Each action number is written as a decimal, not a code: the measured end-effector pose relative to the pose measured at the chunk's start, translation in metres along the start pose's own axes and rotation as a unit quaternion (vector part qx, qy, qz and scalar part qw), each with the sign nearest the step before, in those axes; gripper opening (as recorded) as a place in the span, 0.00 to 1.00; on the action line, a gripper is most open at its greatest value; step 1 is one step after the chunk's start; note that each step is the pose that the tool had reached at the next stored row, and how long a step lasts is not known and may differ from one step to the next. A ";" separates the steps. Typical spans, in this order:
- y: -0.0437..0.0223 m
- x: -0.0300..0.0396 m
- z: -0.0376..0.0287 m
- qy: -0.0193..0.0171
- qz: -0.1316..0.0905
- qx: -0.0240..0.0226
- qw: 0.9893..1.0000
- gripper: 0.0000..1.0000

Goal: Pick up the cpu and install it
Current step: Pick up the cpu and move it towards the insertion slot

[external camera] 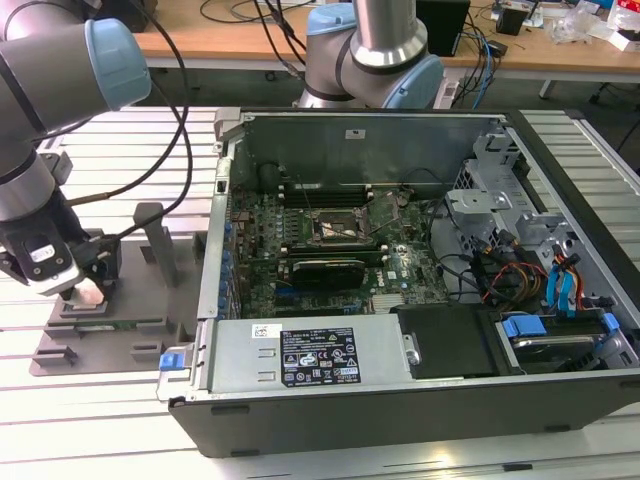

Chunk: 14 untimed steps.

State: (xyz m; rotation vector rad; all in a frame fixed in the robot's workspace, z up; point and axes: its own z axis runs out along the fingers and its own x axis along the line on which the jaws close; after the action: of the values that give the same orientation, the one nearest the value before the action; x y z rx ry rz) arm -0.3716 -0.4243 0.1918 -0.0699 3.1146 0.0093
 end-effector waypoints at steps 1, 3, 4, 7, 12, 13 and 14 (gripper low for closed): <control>0.0000 0.0000 -0.0016 0.000 0.000 0.000 1.000 0.55; 0.0000 -0.0002 -0.0055 0.000 0.000 0.000 1.000 0.55; 0.0000 -0.0002 -0.0064 0.000 0.000 0.000 1.000 0.55; 0.0000 -0.0003 -0.0096 0.000 0.000 0.000 1.000 0.55; 0.0001 -0.0004 -0.0137 0.000 0.000 0.000 1.000 0.55; 0.0001 -0.0004 -0.0156 0.000 0.000 0.000 1.000 0.55; 0.0001 -0.0005 -0.0170 0.000 0.000 0.000 1.000 0.55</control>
State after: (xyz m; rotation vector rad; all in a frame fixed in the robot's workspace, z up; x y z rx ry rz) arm -0.3716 -0.4244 0.2088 -0.0699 3.1149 0.0090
